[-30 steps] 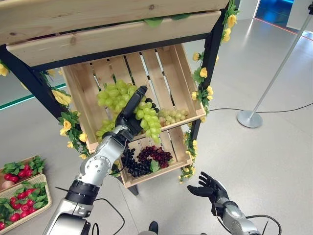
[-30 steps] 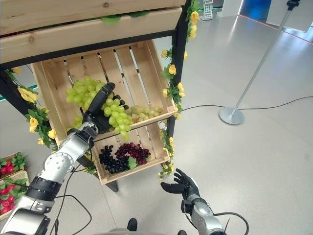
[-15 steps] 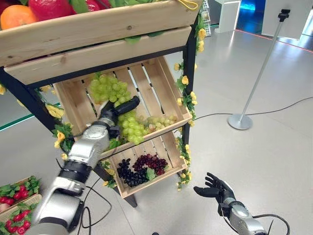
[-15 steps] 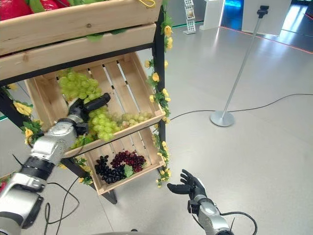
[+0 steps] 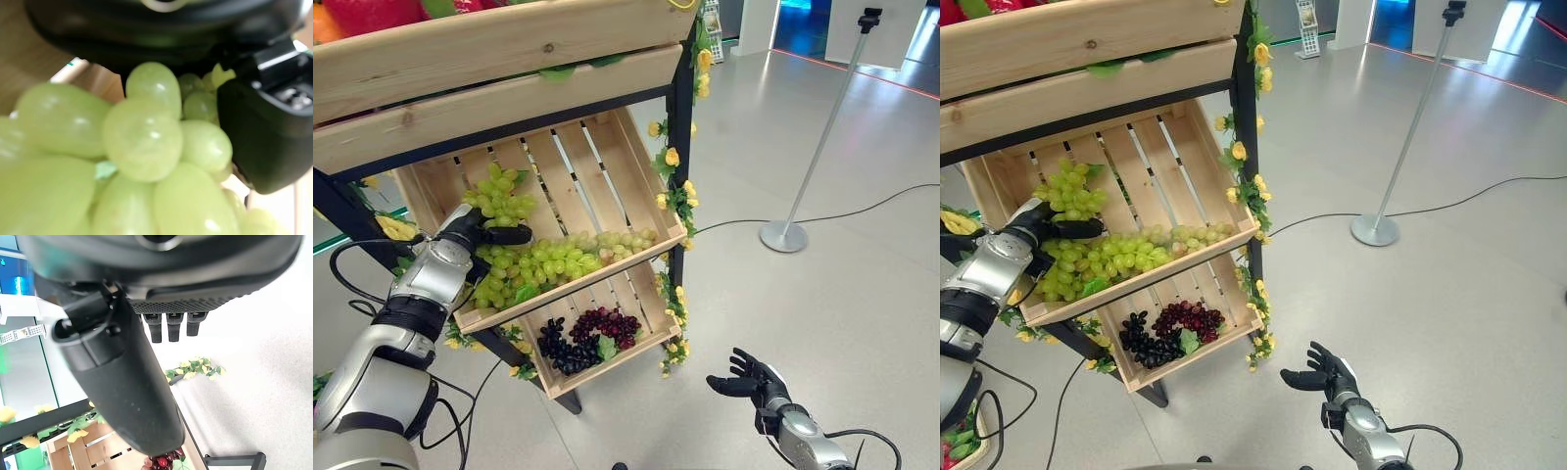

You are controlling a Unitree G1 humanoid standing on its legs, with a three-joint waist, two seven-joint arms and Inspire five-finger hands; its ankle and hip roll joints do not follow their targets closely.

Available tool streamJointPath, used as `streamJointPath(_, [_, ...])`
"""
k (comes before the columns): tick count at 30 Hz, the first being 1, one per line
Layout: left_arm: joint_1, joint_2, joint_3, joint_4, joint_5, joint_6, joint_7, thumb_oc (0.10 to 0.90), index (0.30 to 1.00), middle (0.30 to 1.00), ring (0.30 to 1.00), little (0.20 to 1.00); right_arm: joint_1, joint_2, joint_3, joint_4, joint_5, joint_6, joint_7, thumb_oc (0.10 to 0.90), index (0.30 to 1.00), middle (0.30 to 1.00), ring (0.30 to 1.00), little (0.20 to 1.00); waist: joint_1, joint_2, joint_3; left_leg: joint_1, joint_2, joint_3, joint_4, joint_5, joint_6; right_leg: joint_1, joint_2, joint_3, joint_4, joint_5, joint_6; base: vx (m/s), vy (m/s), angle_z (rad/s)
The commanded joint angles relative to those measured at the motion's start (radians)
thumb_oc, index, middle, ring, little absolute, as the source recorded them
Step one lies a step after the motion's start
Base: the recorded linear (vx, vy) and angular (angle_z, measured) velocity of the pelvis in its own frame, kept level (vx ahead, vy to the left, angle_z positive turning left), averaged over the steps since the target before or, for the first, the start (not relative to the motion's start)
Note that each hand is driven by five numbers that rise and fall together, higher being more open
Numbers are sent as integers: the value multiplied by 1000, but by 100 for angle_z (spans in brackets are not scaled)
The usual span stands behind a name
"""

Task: Pick up the fruits from the basket on one side to the basket on the other side

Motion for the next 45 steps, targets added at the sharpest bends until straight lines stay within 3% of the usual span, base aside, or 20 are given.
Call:
streamJointPath(1, [-259,231,-29,84,189,-70,53,400,300,300,300,300,-48,3,-3,-51,6,-59,31,800,900,900,900,900,24,-31,-7,13,-5,69,9,-36,-17,28,-61,1,6,-25,34,-26,16,-10])
streamJointPath(8, [-353,265,-175,25,365,-207,74,400,300,300,300,300,-52,-15,2,-32,17,-76,65,800,900,900,900,900,18,-35,-10,12,-8,69,9,-44,-16,22,-60,8,6,-24,36,-12,3,0])
streamJointPath(11, [-382,277,-222,-17,363,-222,122,400,300,300,300,300,-55,-19,4,-17,23,-83,80,800,900,900,900,900,18,-40,-15,14,-8,74,9,-47,-16,23,-60,10,6,-24,36,0,0,1])
streamJointPath(15, [-369,282,-219,-67,348,-241,196,400,300,300,300,300,-52,-19,5,-9,28,-85,90,800,900,900,900,900,20,-45,-16,16,-6,76,9,-49,-16,23,-59,10,6,-24,35,0,0,0])
streamJointPath(20, [-291,268,-140,-158,330,-274,314,400,300,300,300,300,-46,-7,7,-13,21,-77,88,800,900,900,900,900,24,-53,-15,18,-4,74,9,-52,-15,25,-57,11,6,-26,29,0,0,0])
streamJointPath(26, [-240,246,-130,-252,333,-303,339,400,300,300,300,300,-49,0,4,2,17,-79,108,800,900,900,900,900,26,-58,-13,21,-4,69,9,-57,-14,28,-55,13,6,-29,25,0,0,0])
streamJointPath(27, [-227,240,-121,-265,330,-309,340,518,476,476,476,476,-50,2,4,2,17,-77,109,800,900,900,900,900,27,-61,-13,22,-4,68,9,-57,-14,29,-55,14,6,-29,24,0,0,0])
streamJointPath(28, [-216,236,-113,-277,306,-301,334,800,900,900,900,900,-52,4,4,7,15,-78,111,800,900,900,900,900,27,-61,-13,23,-4,69,9,-58,-14,30,-55,14,6,-29,24,0,0,0])
streamJointPath(37, [-152,171,-45,-280,220,-292,263,800,900,900,900,900,-59,11,3,8,11,-58,106,800,900,900,900,900,30,-63,-12,26,-3,67,9,-57,-12,32,-54,13,6,-28,22,0,1,-2])
streamJointPath(45, [-169,176,-80,-284,263,-284,200,800,900,900,900,900,-63,6,-2,11,12,-46,127,800,900,900,900,900,27,-60,-8,28,-3,67,9,-57,-11,33,-56,14,6,-25,24,0,0,0])
